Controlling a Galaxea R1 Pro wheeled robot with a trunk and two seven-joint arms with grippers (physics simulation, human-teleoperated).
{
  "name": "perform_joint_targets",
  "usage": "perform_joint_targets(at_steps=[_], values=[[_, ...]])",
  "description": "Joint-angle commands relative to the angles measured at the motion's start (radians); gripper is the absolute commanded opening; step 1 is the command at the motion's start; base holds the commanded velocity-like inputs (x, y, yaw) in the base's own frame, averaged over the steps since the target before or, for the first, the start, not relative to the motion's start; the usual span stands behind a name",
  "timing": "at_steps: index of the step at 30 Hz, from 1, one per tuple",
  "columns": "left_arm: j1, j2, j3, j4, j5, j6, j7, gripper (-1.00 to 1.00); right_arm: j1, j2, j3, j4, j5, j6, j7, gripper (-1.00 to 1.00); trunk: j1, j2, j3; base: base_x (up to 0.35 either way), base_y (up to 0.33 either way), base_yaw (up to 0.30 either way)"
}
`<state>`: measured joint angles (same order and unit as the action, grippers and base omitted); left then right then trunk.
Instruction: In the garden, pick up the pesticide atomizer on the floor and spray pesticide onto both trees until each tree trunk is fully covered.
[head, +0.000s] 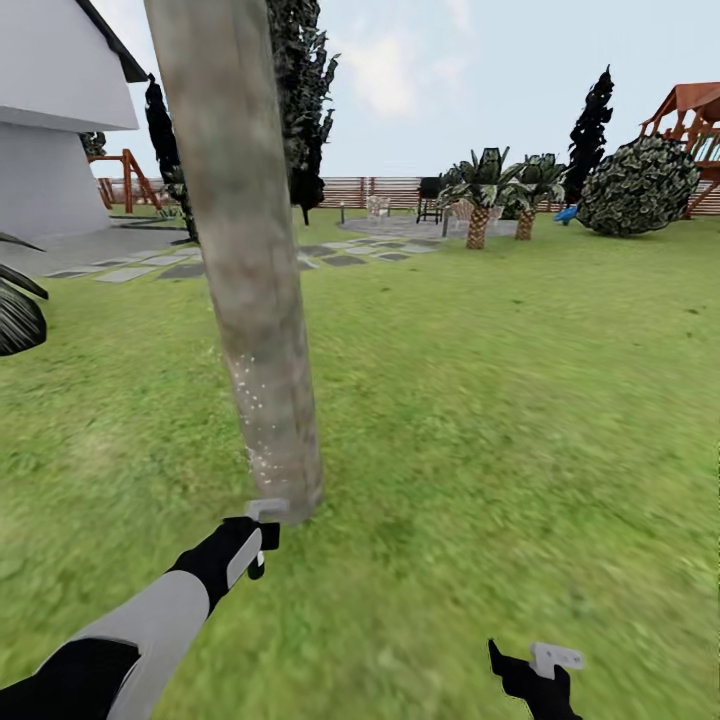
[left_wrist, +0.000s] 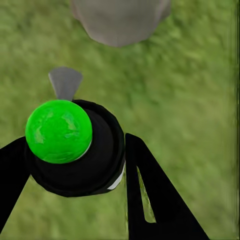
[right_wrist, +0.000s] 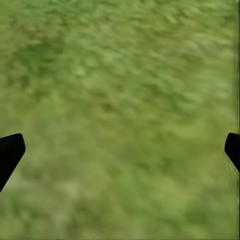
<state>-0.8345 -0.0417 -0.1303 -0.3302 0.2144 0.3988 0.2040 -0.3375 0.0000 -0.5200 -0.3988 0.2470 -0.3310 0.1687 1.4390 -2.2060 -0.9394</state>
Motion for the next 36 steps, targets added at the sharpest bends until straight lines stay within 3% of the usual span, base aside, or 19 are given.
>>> perform_joint_targets(at_steps=[1,11,32,36], values=[[0.0,0.0,0.0,0.0,0.0,0.0,0.0,-1.0,0.0,0.0,0.0,0.0,0.0,0.0,0.0,1.0,0.0,0.0,0.0,0.122,-0.276,0.002],[0.0,-0.001,0.0,-0.001,0.002,0.0,0.0,-1.0,0.0,0.0,0.0,0.001,0.0,0.001,0.0,1.0,0.0,0.0,0.0,0.047,-0.276,0.027],[0.0,-0.001,0.0,-0.001,0.002,0.0,0.0,-1.0,0.0,0.0,0.0,0.001,0.0,0.001,0.0,1.0,0.0,0.0,0.0,0.001,-0.276,0.266],[0.0,-0.001,0.0,-0.001,0.002,0.0,0.0,-1.0,0.0,0.0,0.0,0.001,0.0,0.001,0.0,1.0,0.0,0.0,0.0,0.073,-0.276,0.059]])
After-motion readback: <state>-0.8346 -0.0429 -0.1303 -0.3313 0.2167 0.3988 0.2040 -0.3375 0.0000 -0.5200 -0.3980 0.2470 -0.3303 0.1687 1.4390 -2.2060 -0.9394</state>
